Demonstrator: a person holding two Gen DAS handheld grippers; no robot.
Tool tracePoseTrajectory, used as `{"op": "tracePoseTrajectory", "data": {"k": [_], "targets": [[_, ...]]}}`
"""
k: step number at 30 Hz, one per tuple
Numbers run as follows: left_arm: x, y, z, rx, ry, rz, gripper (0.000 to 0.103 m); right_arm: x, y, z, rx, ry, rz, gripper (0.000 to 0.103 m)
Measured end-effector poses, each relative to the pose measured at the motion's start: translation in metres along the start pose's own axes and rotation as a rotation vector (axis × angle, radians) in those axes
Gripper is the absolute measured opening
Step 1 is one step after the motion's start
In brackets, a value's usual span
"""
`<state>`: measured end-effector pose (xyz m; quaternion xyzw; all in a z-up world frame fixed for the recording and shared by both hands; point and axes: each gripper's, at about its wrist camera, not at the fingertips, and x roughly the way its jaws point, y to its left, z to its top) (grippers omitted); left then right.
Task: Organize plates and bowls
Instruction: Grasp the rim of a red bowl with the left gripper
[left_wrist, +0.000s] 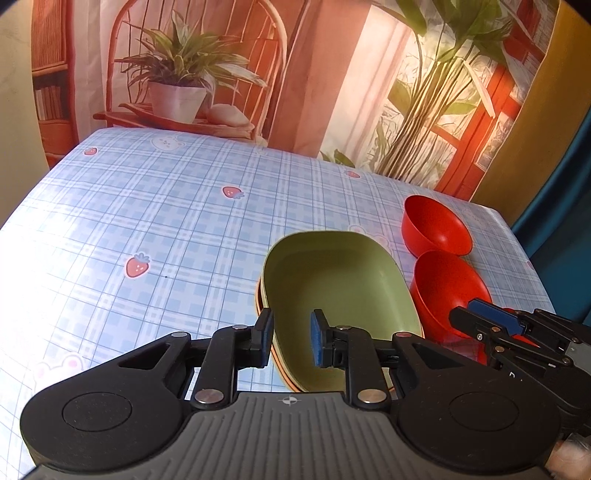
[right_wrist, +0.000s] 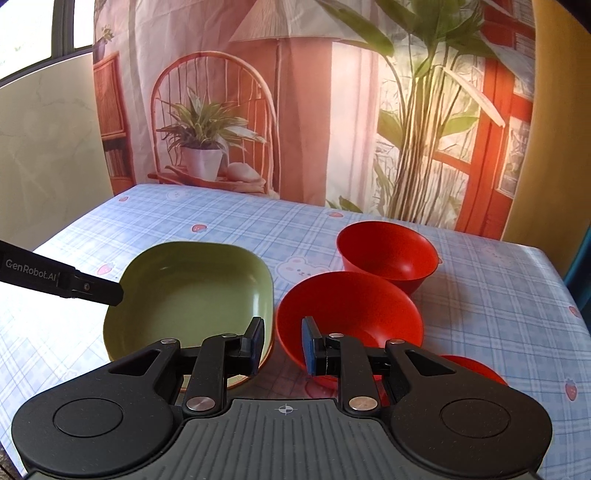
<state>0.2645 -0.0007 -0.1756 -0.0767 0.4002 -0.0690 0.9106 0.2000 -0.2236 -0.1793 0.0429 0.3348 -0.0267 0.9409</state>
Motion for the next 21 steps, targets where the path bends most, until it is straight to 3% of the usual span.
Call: {"op": "tracePoseTrajectory", "data": {"k": [11, 21], "targets": [[-0.002, -0.021, 0.032, 0.051, -0.057, 0.006, 0.023, -0.003, -0.047, 0.035, 0.051, -0.044, -0.034, 0.029], [0.024, -0.058, 0.070, 0.149, -0.085, -0.020, 0.023, 0.015, -0.101, 0.060, 0.108, -0.033, -0.084, 0.032]]}}
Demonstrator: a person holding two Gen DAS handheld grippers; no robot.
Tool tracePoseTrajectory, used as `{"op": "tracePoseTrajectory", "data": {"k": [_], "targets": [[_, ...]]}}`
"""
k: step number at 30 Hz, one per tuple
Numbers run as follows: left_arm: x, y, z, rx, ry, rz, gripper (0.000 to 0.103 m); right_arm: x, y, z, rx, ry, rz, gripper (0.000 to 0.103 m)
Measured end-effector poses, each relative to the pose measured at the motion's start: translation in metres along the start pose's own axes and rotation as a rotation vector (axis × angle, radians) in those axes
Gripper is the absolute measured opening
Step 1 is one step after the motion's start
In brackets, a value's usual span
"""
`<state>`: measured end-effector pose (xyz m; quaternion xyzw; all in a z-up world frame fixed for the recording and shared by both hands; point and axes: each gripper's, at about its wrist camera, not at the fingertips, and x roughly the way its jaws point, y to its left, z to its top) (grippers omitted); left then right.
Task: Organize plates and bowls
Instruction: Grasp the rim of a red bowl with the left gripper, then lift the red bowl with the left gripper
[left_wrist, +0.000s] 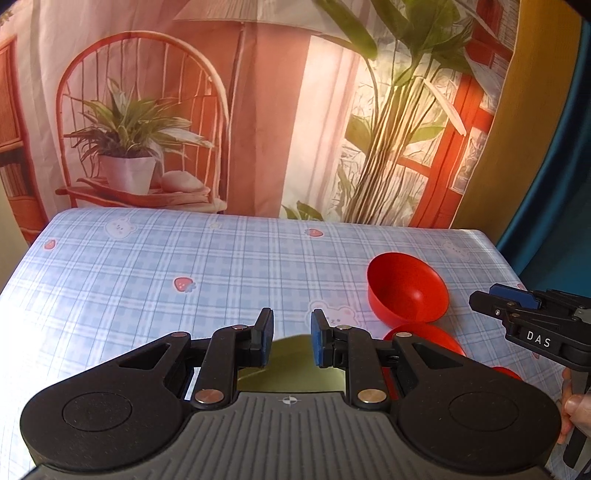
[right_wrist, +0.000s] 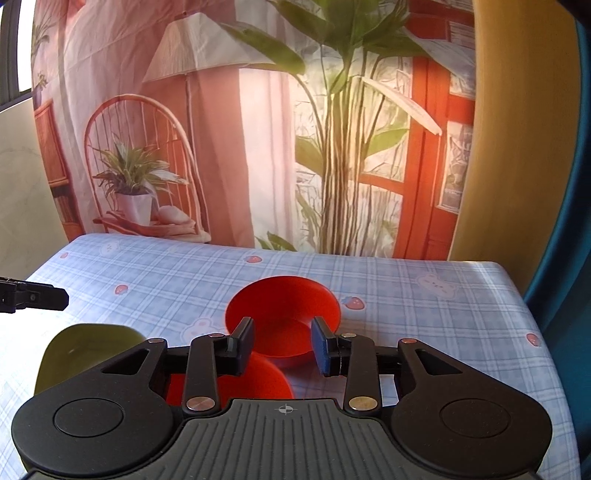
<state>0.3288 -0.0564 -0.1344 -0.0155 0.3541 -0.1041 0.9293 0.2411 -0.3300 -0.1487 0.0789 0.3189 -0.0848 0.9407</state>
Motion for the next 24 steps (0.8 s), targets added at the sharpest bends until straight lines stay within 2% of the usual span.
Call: {"op": "tracePoseTrajectory", "data": {"k": [15, 24], "targets": [[0.071, -0.038, 0.034, 0.081, 0.053, -0.108, 0.023, 0.047, -0.042, 0.017, 0.040, 0.060, -0.052, 0.036], [0.111, -0.040, 0.030, 0.039, 0.137, -0.151, 0.023, 0.069, -0.058, 0.011, 0.092, 0.109, -0.051, 0.037]]}}
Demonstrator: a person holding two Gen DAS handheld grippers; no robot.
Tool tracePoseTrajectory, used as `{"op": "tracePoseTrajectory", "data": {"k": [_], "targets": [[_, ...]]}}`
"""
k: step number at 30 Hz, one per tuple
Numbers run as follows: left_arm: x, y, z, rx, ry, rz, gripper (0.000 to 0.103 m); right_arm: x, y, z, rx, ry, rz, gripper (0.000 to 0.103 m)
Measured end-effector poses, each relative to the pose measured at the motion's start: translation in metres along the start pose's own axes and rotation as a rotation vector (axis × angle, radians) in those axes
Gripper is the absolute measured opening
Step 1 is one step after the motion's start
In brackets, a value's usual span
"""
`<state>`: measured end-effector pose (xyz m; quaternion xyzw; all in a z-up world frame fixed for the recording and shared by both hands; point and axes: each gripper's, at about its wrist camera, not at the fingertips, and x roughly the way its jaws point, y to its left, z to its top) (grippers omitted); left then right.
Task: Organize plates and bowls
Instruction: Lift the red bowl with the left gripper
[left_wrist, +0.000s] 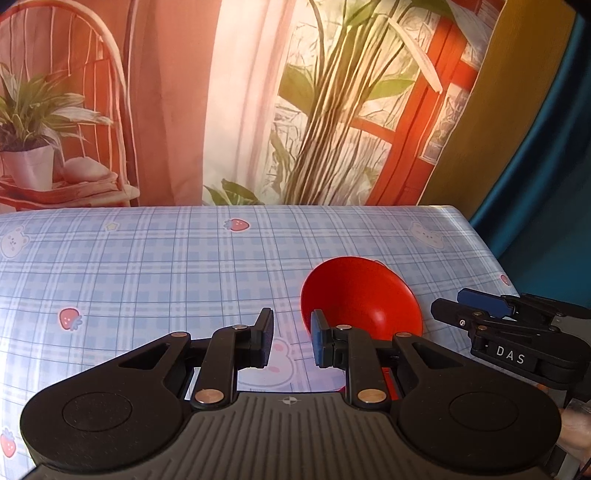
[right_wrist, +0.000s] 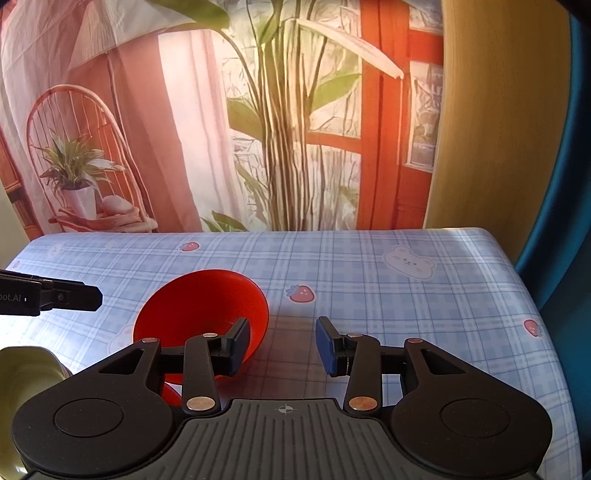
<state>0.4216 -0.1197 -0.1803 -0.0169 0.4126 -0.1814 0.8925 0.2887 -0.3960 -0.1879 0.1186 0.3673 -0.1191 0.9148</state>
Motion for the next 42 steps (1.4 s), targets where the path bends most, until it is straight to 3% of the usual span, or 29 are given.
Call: {"op": "tracePoseTrajectory", "data": {"k": [15, 18, 21, 24, 42], "targets": [[0.048, -0.001, -0.005, -0.005, 0.076, -0.087, 0.023, 0.031, 0.001, 0.002, 0.040, 0.062, 0.045, 0.037], [0.053, 0.000, -0.008, -0.008, 0.088, -0.097, 0.016, 0.038, 0.003, 0.002, 0.028, 0.086, 0.051, 0.032], [0.054, 0.000, -0.008, -0.006, 0.088, -0.113, 0.015, 0.041, 0.002, 0.001, 0.040, 0.105, 0.063, 0.018], [0.051, -0.004, -0.008, 0.013, 0.083, -0.108, 0.015, 0.041, 0.002, 0.000, 0.047, 0.110, 0.080, 0.013], [-0.011, -0.016, -0.001, 0.075, -0.002, -0.086, 0.015, -0.008, 0.010, 0.014, 0.040, 0.029, 0.090, 0.013]]}}
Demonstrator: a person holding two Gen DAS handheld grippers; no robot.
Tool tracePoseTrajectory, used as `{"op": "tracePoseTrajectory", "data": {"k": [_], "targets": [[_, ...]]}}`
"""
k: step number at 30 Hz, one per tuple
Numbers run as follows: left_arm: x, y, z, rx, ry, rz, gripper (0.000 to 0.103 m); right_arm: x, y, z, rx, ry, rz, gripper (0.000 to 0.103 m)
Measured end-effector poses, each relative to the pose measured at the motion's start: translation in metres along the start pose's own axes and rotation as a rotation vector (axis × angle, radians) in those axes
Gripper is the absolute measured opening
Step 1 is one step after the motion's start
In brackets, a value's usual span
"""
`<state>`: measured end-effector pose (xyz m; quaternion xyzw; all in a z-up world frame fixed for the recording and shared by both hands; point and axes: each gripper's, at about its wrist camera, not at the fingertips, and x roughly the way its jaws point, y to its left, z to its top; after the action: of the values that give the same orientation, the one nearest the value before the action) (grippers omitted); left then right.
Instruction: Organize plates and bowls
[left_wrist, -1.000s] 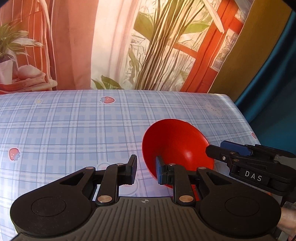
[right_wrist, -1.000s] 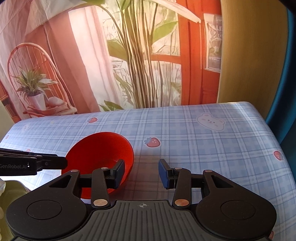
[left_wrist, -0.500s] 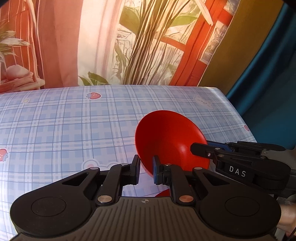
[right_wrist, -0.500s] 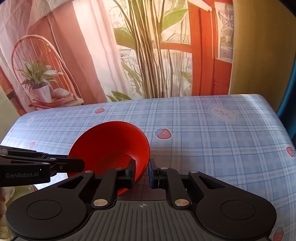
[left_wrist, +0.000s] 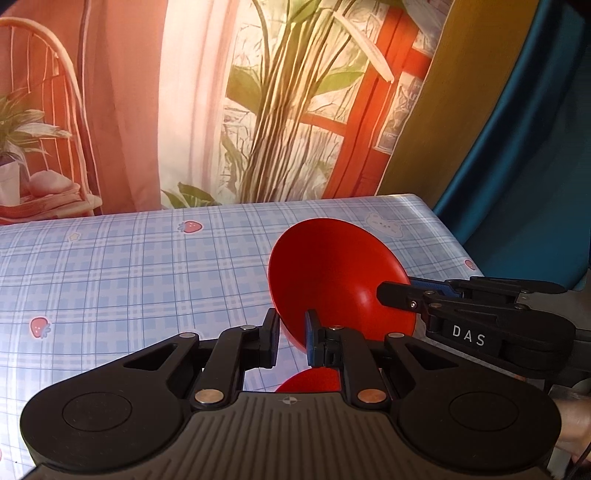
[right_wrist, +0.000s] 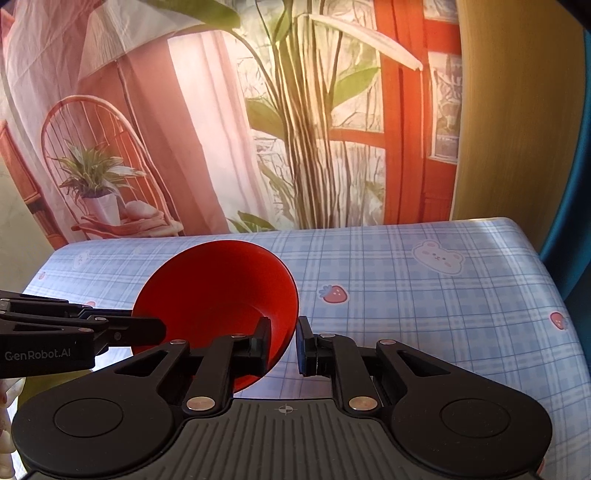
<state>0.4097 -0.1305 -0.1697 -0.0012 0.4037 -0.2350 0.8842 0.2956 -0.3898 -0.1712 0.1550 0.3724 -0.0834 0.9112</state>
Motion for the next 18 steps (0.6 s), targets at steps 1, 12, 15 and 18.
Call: {"op": "tracePoseTrajectory", "data": {"k": [1, 12, 15, 18], "targets": [[-0.005, -0.002, -0.001, 0.002, -0.005, 0.002, 0.015, -0.004, 0.002, 0.000, -0.003, -0.004, 0.001, 0.013], [-0.052, -0.015, -0.023, 0.008, -0.037, 0.016, 0.016, -0.046, 0.024, -0.010, -0.035, -0.030, 0.011, 0.013], [-0.060, -0.015, -0.032, 0.002, -0.035, 0.015, 0.016, -0.054, 0.029, -0.017, -0.051, -0.027, 0.012, 0.013], [-0.065, -0.015, -0.041, 0.004, -0.028, 0.018, 0.016, -0.058, 0.033, -0.024, -0.060, -0.021, 0.013, 0.014]]}}
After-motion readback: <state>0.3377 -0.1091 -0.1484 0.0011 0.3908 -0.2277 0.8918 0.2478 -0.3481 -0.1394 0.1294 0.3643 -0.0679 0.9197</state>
